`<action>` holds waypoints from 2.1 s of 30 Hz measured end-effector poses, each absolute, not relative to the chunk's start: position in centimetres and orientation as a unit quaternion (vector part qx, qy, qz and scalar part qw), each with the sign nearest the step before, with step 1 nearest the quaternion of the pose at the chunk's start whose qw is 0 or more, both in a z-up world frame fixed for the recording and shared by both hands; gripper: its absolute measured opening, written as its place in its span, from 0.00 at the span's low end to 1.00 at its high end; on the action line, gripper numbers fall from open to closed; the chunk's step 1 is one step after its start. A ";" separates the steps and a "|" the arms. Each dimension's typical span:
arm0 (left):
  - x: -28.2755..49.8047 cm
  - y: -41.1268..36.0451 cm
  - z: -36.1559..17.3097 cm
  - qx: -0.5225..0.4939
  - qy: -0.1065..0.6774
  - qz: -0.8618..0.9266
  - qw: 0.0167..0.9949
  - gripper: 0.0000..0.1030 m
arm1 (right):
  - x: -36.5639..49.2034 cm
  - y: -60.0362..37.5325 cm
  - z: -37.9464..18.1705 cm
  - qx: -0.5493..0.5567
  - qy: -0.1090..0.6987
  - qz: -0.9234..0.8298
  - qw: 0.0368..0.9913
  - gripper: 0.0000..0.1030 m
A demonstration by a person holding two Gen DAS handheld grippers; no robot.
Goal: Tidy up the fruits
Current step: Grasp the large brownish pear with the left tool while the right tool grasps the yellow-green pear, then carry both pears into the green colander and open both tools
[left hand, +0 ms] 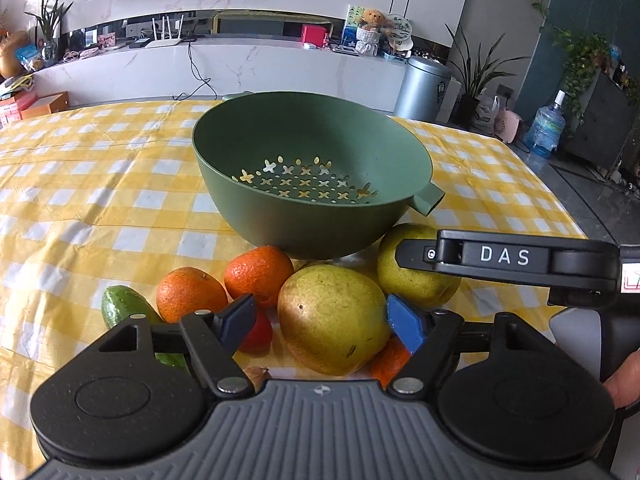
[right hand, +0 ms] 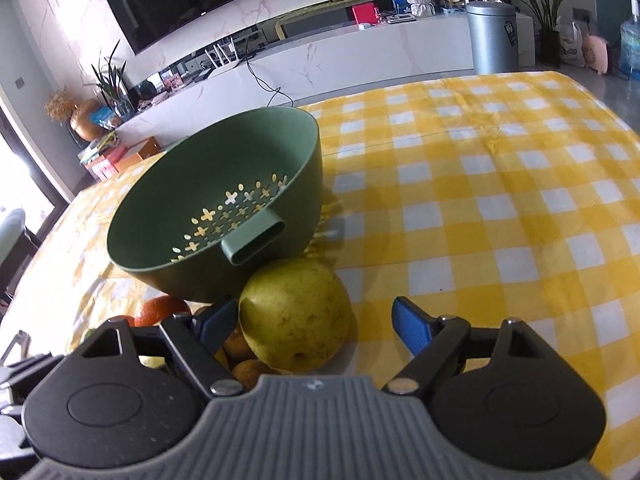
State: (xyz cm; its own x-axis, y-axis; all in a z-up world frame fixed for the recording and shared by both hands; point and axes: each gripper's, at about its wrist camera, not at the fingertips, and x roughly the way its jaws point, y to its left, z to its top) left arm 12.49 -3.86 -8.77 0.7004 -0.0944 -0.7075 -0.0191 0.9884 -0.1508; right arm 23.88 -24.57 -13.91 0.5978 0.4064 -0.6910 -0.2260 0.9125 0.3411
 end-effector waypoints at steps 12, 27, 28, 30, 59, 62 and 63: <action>13.4 -4.6 -9.5 -0.080 0.397 -0.015 0.914 0.78 | 24.9 -23.8 -15.2 0.123 0.428 0.193 0.874 0.69; 12.6 -4.7 -7.6 -0.078 0.391 -0.015 0.917 0.73 | 24.1 -25.0 -14.9 0.133 0.439 0.177 0.870 0.61; 12.3 -4.7 -7.2 -0.076 0.386 -0.018 0.919 0.73 | 23.8 -25.3 -14.9 0.136 0.440 0.172 0.871 0.61; 11.8 -4.5 -6.4 -0.074 0.379 -0.023 0.922 0.73 | 23.3 -26.0 -14.7 0.146 0.438 0.164 0.872 0.61; 27.0 -0.1 -1.4 0.053 0.491 -0.133 0.859 0.73 | 30.1 -18.4 -6.3 -0.114 0.394 0.309 0.858 0.61; 28.5 -0.1 -2.9 0.065 0.517 -0.139 0.842 0.73 | 31.9 -17.4 -7.4 -0.137 0.422 0.321 0.837 0.61; 28.8 0.0 -3.3 0.066 0.526 -0.142 0.836 0.73 | 32.3 -17.0 -7.9 -0.147 0.430 0.324 0.830 0.61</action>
